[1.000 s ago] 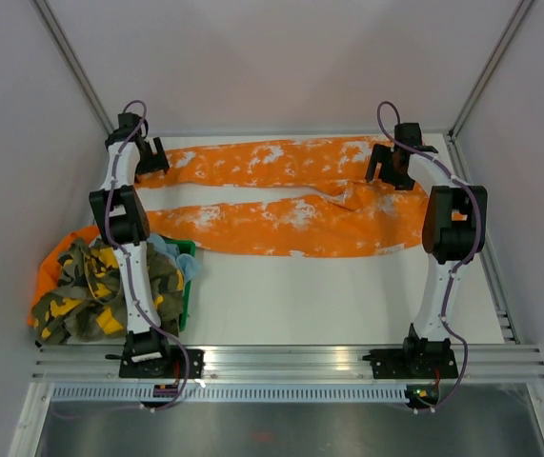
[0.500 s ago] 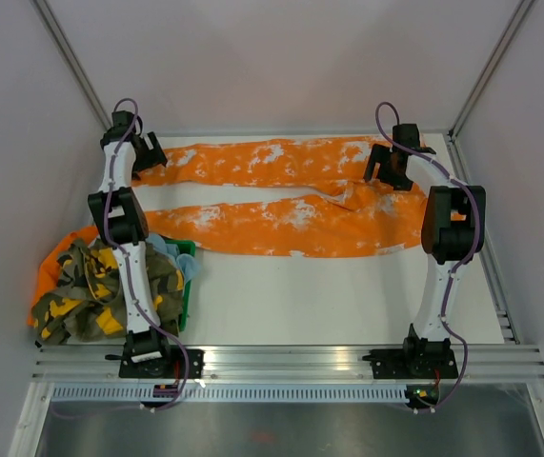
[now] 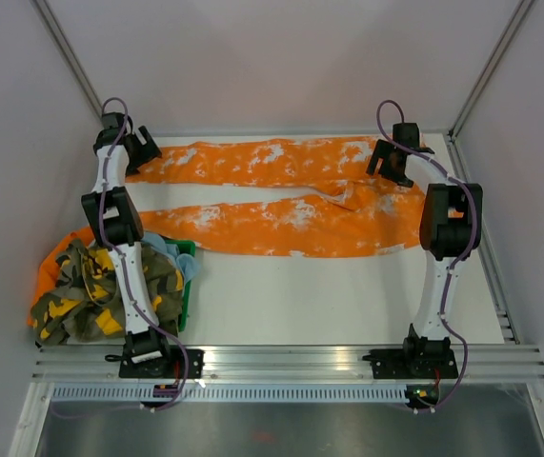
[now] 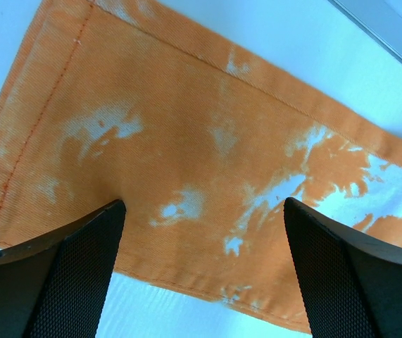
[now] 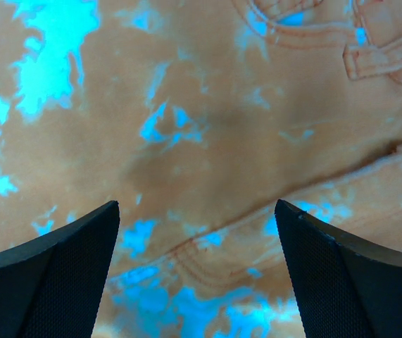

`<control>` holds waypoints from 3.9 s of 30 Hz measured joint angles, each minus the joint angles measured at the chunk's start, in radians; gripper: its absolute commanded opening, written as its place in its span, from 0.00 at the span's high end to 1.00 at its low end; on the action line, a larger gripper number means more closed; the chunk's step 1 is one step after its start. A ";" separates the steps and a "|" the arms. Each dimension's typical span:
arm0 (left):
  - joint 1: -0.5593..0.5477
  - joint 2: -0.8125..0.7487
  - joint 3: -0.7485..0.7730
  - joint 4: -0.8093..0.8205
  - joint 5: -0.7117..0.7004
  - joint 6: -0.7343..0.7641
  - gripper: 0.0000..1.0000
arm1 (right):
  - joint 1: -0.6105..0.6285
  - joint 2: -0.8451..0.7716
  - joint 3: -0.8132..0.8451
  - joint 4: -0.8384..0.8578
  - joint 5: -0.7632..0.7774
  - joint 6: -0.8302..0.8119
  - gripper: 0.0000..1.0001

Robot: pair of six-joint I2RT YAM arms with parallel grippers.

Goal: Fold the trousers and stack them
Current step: Flatten the trousers out, then fold the trousers

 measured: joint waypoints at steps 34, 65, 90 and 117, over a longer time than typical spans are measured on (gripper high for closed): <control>-0.205 -0.983 -1.001 0.056 -0.142 -0.222 0.09 | -0.099 0.103 0.176 0.035 -0.068 0.025 0.02; -0.229 -1.079 -1.411 0.142 -0.416 -0.751 0.29 | -0.083 -0.457 -0.519 0.244 -0.205 0.095 0.02; -0.231 -0.925 -1.369 0.097 -0.492 -0.821 0.98 | -0.228 -0.477 -0.529 0.185 -0.126 0.187 0.02; -0.225 -0.979 -1.333 0.232 -0.478 -0.692 0.98 | -0.369 -0.855 -0.997 0.119 0.146 0.340 0.03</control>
